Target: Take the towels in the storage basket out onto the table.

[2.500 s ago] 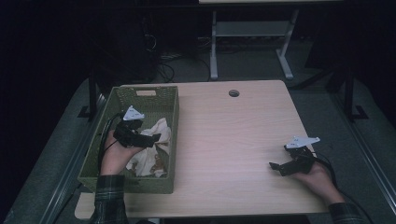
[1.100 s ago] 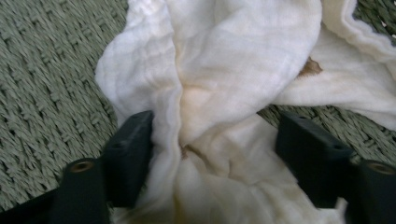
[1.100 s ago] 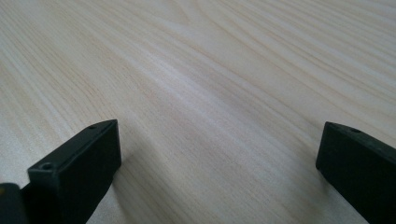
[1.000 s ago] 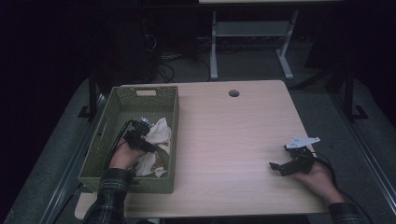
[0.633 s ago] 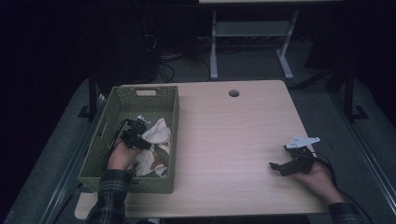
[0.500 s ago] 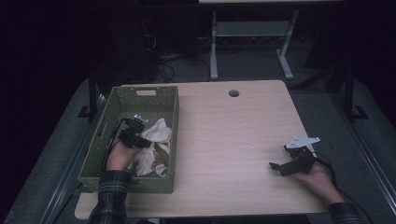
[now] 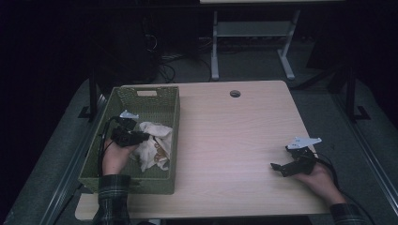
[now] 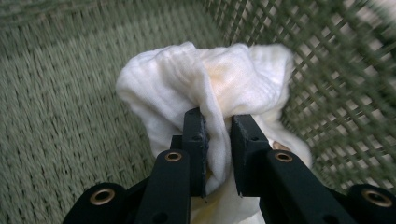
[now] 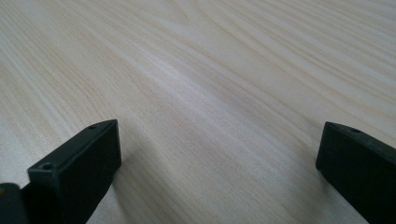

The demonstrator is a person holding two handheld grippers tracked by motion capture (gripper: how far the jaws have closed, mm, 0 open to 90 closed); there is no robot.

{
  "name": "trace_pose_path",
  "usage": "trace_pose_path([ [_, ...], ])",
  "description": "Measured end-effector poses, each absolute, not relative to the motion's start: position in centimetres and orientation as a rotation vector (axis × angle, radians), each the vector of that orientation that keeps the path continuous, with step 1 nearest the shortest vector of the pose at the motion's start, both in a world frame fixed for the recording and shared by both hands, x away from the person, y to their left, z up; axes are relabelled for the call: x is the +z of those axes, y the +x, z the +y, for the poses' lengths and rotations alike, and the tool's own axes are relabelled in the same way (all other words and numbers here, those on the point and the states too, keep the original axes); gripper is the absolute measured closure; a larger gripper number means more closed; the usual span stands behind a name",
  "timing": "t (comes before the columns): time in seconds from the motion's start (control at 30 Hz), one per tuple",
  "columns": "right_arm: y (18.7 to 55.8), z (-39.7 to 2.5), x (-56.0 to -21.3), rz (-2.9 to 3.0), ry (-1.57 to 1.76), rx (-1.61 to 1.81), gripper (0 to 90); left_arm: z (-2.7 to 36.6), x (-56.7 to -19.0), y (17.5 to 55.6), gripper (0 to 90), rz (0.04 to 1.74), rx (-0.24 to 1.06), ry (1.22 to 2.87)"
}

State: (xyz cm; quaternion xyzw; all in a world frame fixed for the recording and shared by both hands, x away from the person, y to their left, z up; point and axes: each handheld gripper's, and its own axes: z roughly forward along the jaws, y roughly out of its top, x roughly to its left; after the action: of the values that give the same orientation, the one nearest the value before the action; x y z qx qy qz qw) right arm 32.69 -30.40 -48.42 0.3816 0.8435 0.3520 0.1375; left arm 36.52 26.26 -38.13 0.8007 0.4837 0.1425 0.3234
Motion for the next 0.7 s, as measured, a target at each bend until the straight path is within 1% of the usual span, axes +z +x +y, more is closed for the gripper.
trace_pose_path([
  [0.2, 32.7, -30.4, -48.4, 2.44, 1.104, 1.019, 0.0, 26.2, -36.6, 36.0, 76.9, 1.212, 0.406, 2.059],
  [0.4, 32.7, -30.4, -48.4, 2.441, 1.103, 1.019, 0.0, 26.2, -35.1, 35.5, 77.0, 1.159, 0.431, 1.982],
  [0.7, 32.7, -30.4, -48.4, 2.44, 1.104, 1.019, 0.0, 25.9, -31.7, 34.4, 77.0, 1.079, 0.5, 1.9],
])
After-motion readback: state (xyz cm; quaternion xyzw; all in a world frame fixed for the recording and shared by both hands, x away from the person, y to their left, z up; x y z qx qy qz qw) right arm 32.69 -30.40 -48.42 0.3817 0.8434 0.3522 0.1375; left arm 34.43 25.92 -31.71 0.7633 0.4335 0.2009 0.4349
